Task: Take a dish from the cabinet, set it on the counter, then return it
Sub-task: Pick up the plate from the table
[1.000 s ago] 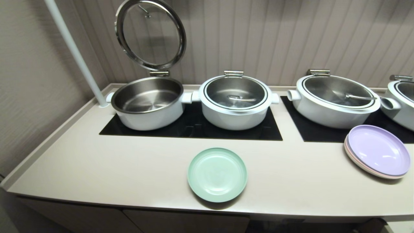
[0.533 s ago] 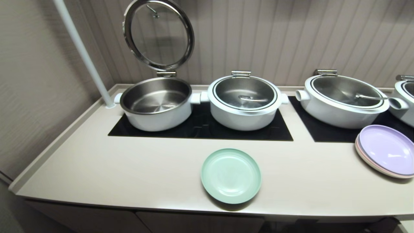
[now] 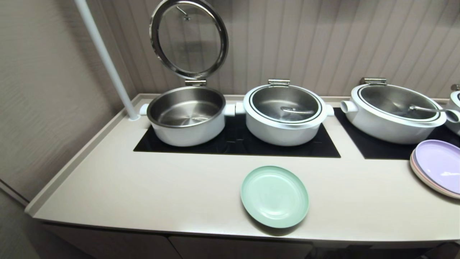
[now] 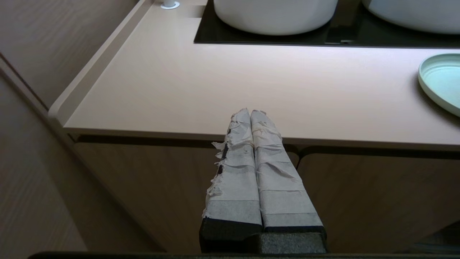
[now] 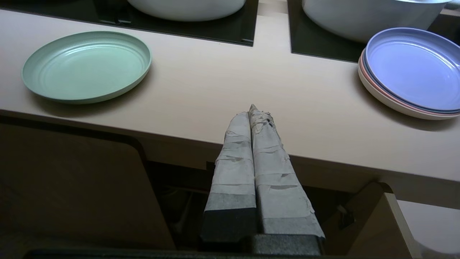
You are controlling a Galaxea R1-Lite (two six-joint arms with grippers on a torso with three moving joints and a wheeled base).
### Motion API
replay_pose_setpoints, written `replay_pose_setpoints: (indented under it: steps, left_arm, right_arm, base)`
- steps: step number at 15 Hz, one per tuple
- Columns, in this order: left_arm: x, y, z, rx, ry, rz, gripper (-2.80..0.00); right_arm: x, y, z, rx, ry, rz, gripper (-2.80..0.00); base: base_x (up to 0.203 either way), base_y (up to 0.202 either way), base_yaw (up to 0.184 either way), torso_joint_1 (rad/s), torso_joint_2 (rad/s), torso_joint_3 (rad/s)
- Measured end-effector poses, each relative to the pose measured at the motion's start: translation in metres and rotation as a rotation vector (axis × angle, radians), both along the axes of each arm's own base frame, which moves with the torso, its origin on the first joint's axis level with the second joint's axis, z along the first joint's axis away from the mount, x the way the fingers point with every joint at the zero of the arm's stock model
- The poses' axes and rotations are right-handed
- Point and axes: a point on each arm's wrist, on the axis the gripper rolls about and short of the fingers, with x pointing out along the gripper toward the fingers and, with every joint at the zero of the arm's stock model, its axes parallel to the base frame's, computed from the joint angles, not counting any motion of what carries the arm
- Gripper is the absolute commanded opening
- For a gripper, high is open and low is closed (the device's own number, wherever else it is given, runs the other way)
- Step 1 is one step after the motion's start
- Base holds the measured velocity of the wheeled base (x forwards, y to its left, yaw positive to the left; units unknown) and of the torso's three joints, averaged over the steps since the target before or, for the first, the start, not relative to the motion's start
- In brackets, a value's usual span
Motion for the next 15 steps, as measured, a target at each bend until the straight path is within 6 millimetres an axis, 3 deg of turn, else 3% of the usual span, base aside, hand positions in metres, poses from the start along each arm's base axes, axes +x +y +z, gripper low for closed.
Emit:
replay_pose_setpoints:
  steps: [9, 15]
  left_arm:
    - [0.000, 0.000, 0.000, -0.001, 0.000, 0.000, -2.80]
    - [0.000, 0.000, 0.000, -0.001, 0.000, 0.000, -2.80]
  right_arm:
    - [0.000, 0.000, 0.000, 0.019, -0.006, -0.005, -2.80]
    - [-0.007, 0.000, 0.028, -0.006, -0.130, 0.019, -2.80]
  base:
    - [0.000, 0.000, 0.000, 0.000, 0.00, 0.000]
    - [0.000, 0.000, 0.000, 0.000, 0.00, 0.000]
